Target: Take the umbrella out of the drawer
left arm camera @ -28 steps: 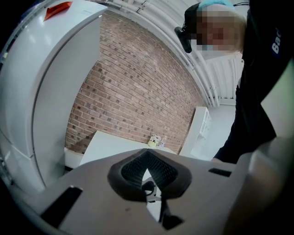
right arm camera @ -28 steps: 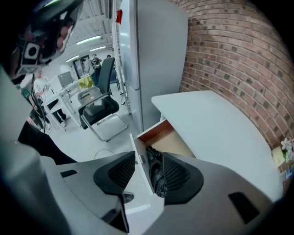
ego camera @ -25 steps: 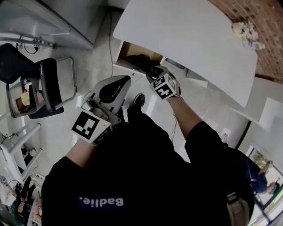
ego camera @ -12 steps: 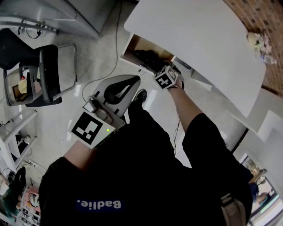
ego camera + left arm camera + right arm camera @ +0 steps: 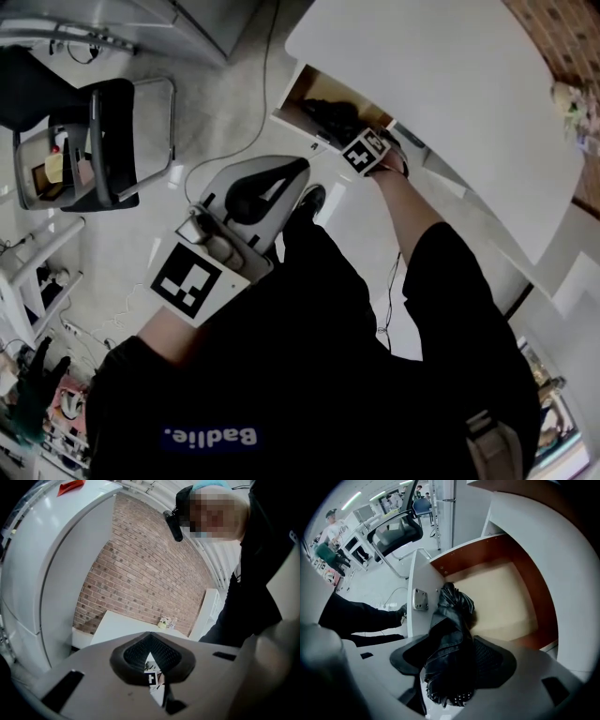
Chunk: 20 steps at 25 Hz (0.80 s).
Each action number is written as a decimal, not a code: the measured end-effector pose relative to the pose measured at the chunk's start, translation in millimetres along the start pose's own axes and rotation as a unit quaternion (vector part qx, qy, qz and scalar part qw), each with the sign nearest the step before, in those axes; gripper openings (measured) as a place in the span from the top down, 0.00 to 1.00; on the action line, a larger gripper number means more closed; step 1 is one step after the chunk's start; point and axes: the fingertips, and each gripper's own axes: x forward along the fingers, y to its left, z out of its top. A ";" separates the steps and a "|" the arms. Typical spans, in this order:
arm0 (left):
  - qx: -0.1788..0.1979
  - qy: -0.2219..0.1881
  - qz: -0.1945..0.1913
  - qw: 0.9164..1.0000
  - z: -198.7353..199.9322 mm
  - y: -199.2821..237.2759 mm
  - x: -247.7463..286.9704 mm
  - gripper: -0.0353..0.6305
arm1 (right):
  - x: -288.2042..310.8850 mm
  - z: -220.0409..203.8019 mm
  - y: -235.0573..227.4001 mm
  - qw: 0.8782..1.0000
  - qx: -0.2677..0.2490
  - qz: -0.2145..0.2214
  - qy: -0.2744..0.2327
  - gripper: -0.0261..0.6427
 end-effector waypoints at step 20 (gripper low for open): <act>-0.003 0.028 0.028 0.999 -26.4 4.8 -10.5 0.95 | 61.0 -13.7 0.6 0.987 0.006 0.107 0.116 0.52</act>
